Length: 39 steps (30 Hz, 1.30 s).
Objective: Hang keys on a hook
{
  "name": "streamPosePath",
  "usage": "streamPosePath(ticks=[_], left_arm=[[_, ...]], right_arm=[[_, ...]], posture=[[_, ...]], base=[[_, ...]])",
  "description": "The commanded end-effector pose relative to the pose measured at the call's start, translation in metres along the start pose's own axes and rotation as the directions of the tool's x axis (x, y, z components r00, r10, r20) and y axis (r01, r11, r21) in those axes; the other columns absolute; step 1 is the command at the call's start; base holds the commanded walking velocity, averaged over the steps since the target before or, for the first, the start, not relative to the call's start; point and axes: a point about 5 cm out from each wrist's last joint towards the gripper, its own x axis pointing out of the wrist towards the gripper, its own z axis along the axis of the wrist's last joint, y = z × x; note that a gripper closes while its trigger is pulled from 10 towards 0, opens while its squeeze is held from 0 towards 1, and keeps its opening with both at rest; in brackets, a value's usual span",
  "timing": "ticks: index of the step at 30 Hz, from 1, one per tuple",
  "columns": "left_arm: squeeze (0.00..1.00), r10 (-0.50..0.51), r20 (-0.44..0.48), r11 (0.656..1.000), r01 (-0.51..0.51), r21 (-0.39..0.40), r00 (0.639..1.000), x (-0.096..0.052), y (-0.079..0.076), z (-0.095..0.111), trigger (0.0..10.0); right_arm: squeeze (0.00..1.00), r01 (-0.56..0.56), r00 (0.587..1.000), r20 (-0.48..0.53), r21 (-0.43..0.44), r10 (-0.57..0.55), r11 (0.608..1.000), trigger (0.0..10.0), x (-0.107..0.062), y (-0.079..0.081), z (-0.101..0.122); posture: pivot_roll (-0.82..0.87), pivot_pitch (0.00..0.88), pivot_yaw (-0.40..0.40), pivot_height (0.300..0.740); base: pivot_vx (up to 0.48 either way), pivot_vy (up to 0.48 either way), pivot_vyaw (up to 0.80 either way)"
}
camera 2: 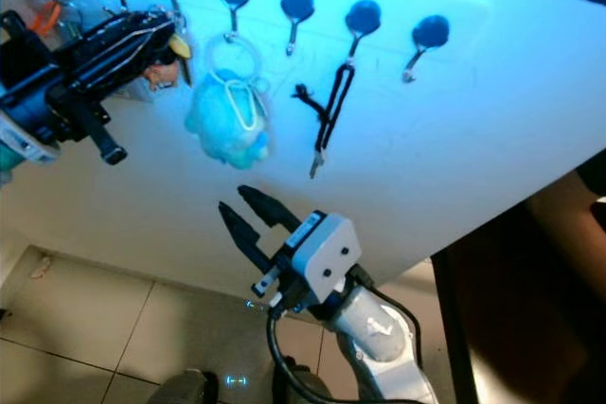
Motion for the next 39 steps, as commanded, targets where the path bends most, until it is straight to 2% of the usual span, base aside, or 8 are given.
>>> streamPosePath(ticks=[1,10,18,27,31,34,35,39], left_arm=[[0.0,-0.002,-0.008,0.999,0.001,-0.035,1.0,-0.001,0.0,-0.002,10.0],[0.0,0.01,-0.038,0.987,-0.016,-0.157,0.999,-0.002,0.004,-0.01,10.0],[0.0,0.008,-0.056,0.98,-0.019,-0.197,0.998,-0.004,0.004,-0.016,10.0],[0.0,0.047,-0.053,0.945,-0.061,-0.321,0.998,-0.011,0.007,-0.027,10.0],[0.0,0.049,-0.061,0.95,-0.065,-0.305,0.997,-0.011,0.005,-0.028,10.0],[0.0,0.04,-0.066,0.965,-0.055,-0.255,0.997,-0.01,0.001,-0.026,10.0],[1.0,0.024,-0.058,0.969,-0.037,-0.243,0.998,-0.009,-0.001,-0.025,10.0],[1.0,0.004,-0.045,0.973,-0.014,-0.232,0.999,-0.009,-0.004,-0.023,10.0]], right_arm=[[0.0,-0.003,1.0,-0.013,0.007,0.003,1.0,10.0,-0.003,0.003,-0.003],[0.0,-0.006,1.0,-0.014,0.008,0.006,1.0,10.0,-0.003,0.003,-0.004],[0.0,-0.006,1.0,-0.015,0.008,0.006,1.0,10.0,-0.003,0.003,-0.004],[0.0,-0.006,1.0,-0.017,0.009,0.006,1.0,10.0,-0.003,0.003,-0.005],[0.0,-0.007,1.0,-0.018,0.009,0.007,1.0,10.0,-0.003,0.003,-0.005],[0.0,-0.008,1.0,-0.019,0.009,0.008,1.0,10.0,-0.003,0.002,-0.005],[0.0,-0.008,1.0,-0.02,0.008,0.008,1.0,10.0,-0.003,0.002,-0.005],[0.0,-0.008,1.0,-0.02,0.007,0.008,1.0,10.0,-0.003,0.002,-0.005]], posture=[[0.1,0.153,0.015,0.74],[0.1,0.145,0.014,0.74],[0.1,0.142,0.015,0.74],[0.1,0.147,0.014,0.74],[0.1,0.149,0.013,0.74],[0.1,0.15,0.011,0.74],[0.1,0.151,0.011,0.74],[0.1,0.151,0.012,0.74]], base=[[0.0,0.0,0.0],[0.0,0.0,0.0],[0.0,0.0,0.0],[0.0,0.0,0.0],[0.0,0.0,0.0],[0.0,0.0,0.0],[0.0,0.0,0.0],[0.0,0.0,0.0]])
